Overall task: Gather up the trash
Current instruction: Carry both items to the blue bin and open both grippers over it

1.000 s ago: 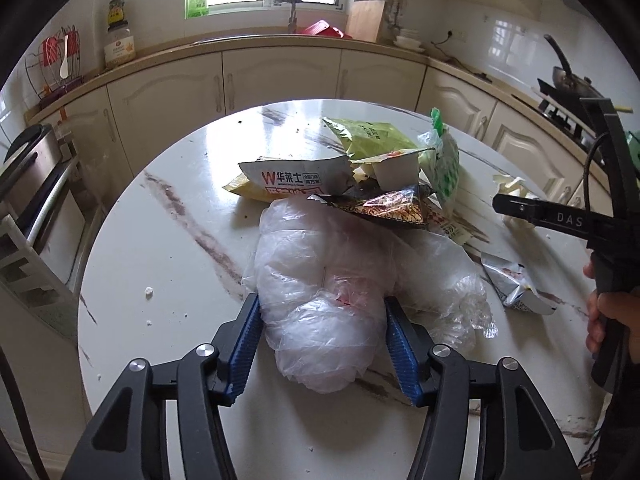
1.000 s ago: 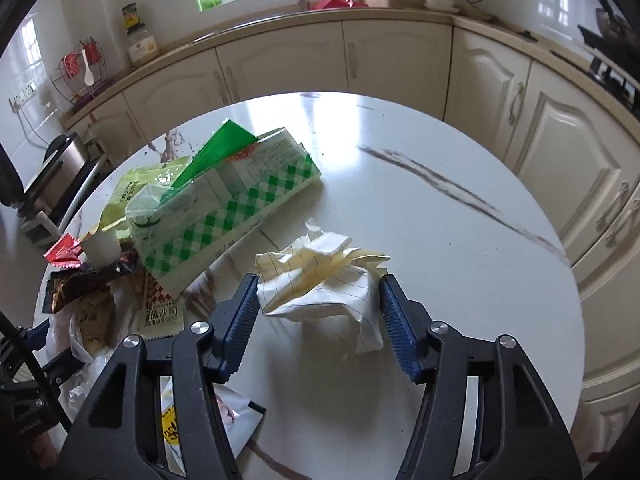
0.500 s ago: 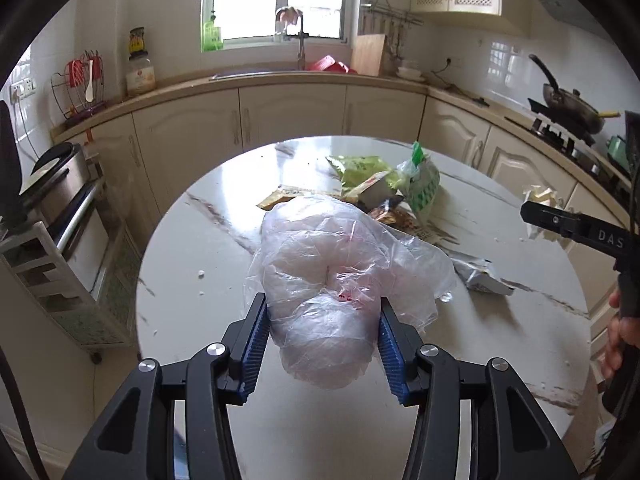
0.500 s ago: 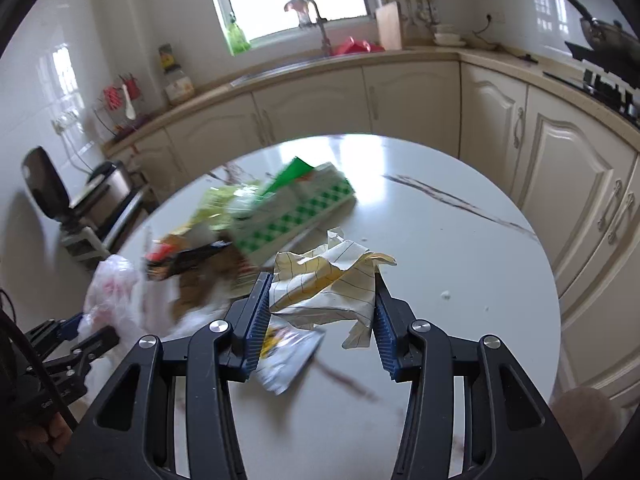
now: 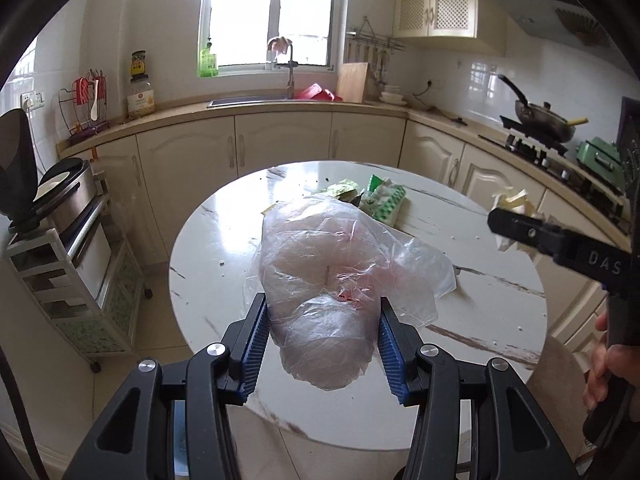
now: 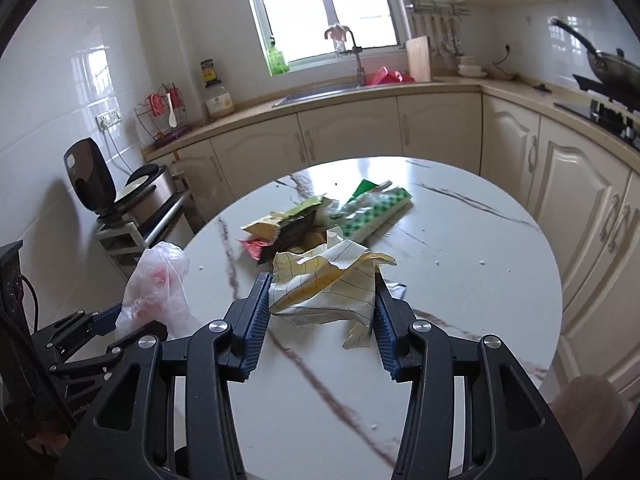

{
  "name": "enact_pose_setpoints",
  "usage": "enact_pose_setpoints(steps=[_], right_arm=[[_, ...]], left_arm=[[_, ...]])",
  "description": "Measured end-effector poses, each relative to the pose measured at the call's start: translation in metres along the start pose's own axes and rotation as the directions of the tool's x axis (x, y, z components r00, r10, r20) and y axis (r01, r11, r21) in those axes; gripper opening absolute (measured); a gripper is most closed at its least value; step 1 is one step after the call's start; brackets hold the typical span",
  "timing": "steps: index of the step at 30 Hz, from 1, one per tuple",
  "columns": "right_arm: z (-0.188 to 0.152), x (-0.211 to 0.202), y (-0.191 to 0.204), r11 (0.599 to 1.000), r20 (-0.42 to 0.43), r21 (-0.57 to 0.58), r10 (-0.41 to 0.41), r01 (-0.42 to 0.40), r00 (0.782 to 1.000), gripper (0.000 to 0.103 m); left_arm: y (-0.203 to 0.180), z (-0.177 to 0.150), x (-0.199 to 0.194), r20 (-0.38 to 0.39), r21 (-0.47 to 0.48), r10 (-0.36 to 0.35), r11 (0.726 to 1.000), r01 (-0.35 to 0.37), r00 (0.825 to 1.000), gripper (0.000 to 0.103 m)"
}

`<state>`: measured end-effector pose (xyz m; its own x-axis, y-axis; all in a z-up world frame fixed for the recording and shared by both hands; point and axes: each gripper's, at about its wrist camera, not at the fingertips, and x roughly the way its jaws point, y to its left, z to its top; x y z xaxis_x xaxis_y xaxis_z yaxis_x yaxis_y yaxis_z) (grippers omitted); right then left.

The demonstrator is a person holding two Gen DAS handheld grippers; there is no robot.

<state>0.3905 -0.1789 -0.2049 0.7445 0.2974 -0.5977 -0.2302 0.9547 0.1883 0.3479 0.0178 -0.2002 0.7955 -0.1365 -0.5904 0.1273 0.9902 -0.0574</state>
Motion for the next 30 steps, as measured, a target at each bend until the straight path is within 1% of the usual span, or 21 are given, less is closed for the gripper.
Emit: enact_pose_setpoints(steps=[4,8,10,14,16,17,19,21,23,25,27,30], right_arm=[[-0.001,-0.003,0.031,0.999,0.013,-0.035,0.027,-0.027,1.0,0.045],[-0.002,0.005,0.084,0.99,0.005,-0.102,0.097,-0.096,0.995,0.045],[-0.004,0.016,0.113,0.981,-0.009,-0.131,0.146,-0.146,0.989,0.045],[-0.015,0.044,0.182,0.945,-0.067,-0.213,0.241,-0.25,0.968,0.045],[-0.024,0.061,0.219,0.919,-0.102,-0.25,0.287,-0.304,0.952,0.045],[-0.028,0.069,0.236,0.907,-0.118,-0.269,0.303,-0.324,0.946,0.045],[-0.041,0.089,0.267,0.884,-0.156,-0.296,0.328,-0.361,0.932,0.045],[-0.055,0.112,0.296,0.862,-0.205,-0.308,0.352,-0.402,0.913,0.045],[-0.067,0.13,0.313,0.848,-0.243,-0.317,0.359,-0.424,0.901,0.045],[-0.081,0.154,0.33,0.838,-0.292,-0.32,0.356,-0.442,0.888,0.045],[-0.096,0.178,0.342,0.832,-0.339,-0.328,0.34,-0.449,0.877,0.045],[-0.114,0.208,0.348,0.832,-0.391,-0.324,0.315,-0.45,0.865,0.045]], left_arm=[[0.024,-0.013,-0.035,0.042,-0.026,0.016,1.0,-0.015,0.999,0.047],[0.06,-0.036,-0.073,0.073,-0.071,0.062,0.996,-0.056,0.995,0.047],[0.087,-0.049,-0.09,0.072,-0.111,0.104,0.989,-0.095,0.992,0.047],[0.147,-0.079,-0.11,0.039,-0.196,0.206,0.961,-0.195,0.978,0.047],[0.181,-0.1,-0.118,0.008,-0.248,0.263,0.935,-0.252,0.965,0.047],[0.199,-0.112,-0.121,-0.022,-0.276,0.286,0.919,-0.281,0.958,0.047],[0.222,-0.13,-0.122,-0.063,-0.311,0.314,0.896,-0.318,0.947,0.047],[0.244,-0.149,-0.12,-0.113,-0.332,0.345,0.871,-0.363,0.932,0.047],[0.263,-0.169,-0.115,-0.166,-0.355,0.344,0.854,-0.381,0.924,0.047],[0.274,-0.184,-0.106,-0.211,-0.373,0.336,0.841,-0.393,0.918,0.047],[0.289,-0.198,-0.095,-0.258,-0.384,0.331,0.827,-0.41,0.908,0.047],[0.305,-0.217,-0.072,-0.322,-0.401,0.299,0.817,-0.415,0.899,0.047]])
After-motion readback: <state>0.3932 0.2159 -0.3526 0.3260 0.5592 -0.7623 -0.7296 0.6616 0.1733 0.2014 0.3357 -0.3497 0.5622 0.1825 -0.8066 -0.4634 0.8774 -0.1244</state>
